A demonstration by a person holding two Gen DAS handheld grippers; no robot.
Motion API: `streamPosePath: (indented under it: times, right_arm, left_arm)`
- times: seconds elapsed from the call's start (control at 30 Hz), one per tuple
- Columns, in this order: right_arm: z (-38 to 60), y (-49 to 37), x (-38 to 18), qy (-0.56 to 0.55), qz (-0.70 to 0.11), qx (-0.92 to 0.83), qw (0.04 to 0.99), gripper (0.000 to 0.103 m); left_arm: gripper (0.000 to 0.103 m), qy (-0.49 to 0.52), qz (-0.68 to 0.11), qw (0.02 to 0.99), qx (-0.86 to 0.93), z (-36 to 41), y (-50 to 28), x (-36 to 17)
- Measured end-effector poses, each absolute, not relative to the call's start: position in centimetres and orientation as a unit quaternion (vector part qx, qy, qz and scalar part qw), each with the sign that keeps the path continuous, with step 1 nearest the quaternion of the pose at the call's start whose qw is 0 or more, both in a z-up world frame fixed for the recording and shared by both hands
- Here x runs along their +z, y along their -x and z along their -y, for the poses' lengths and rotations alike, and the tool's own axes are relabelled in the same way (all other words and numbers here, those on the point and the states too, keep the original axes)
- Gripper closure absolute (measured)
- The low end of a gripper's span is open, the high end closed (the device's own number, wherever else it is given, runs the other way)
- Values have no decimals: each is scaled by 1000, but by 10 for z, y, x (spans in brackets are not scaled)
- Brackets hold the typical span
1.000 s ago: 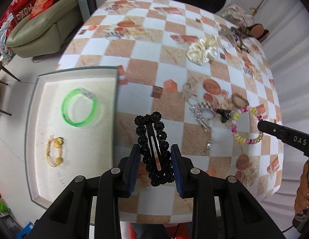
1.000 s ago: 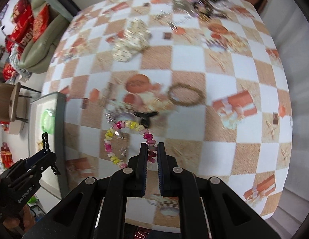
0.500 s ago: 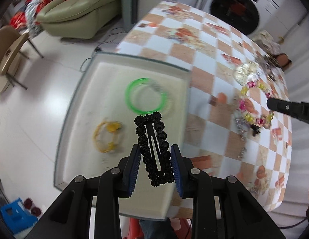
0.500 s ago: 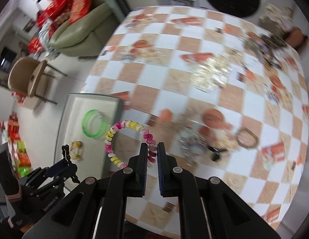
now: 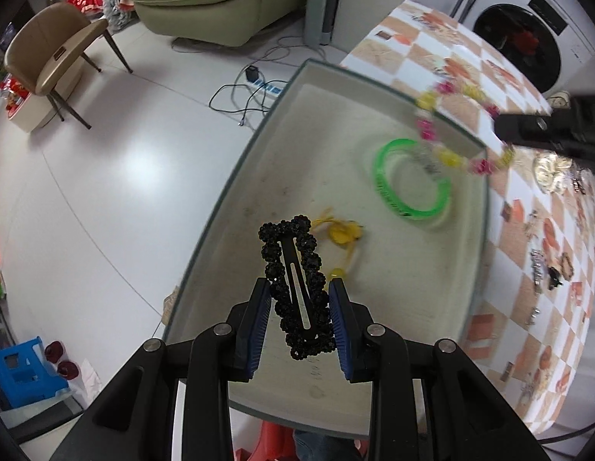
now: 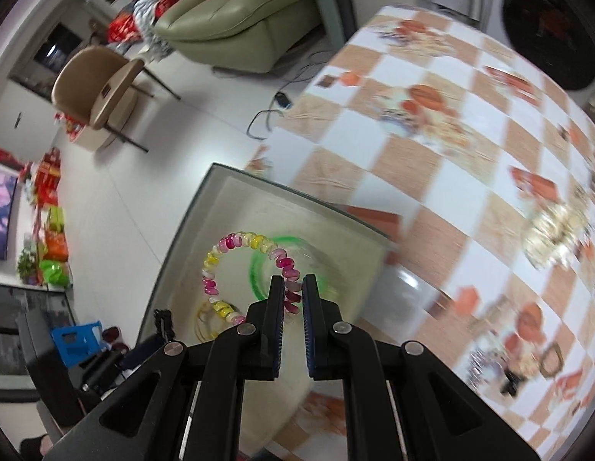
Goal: Organize jewelry
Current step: 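Carry both items into the white tray and open both tools, then move both tools back over the table toward the remaining jewelry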
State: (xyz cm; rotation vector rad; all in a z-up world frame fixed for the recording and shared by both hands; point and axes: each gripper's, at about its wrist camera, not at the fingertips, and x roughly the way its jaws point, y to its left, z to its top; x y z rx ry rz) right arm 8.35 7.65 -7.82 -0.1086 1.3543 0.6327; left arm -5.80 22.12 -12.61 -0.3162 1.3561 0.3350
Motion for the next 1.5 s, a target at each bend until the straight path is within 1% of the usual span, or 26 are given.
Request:
streamPosePath:
  times: [0.23,0.43,0.8,1.2,1.23,1.27,1.3,1.33,1.37,1.5]
  right_arm:
    - [-130,-95,-106,75,-627,302,714,93]
    - [-153,-101,-130,94,-636,303,703,93]
    - [-160,-112,-158,103,-651,291,693,93]
    - [-160,-117,-169,94,-659,289,688,91]
    - [-160,-117,-168,93,-659,290,688,88]
    - [-159,-115,-168,91,-658,290,689,83]
    - [-158,-115,-165,89,-655,292,691,69]
    - [-155,-115,-163,87,-652,293,694,56]
    - [-153,-114,-159,83,-648,296,697,54]
    - [-146,-113,-144,65,-641,305,701,53]
  left_arm:
    - [67,128,-625,752,164,-224,55,-145]
    - [67,118,-630,749,168,-222,53,-156]
    - [66,95,-637,744,176,-208,44,-162]
    - [65,71,-635,747,185,-200,42,-157]
    - [62,71,-635,747,183,-200,42,-156]
    - [34,72,-635,748,182,-201,42,-156]
    - [8,69,-632,749,186,-201,42,-153]
    - [6,64,-623,756,192,-199,44,-149]
    - [6,59,-617,761,192,-199,44,-145]
    - [6,58,-622,759,184,-197,43,-141]
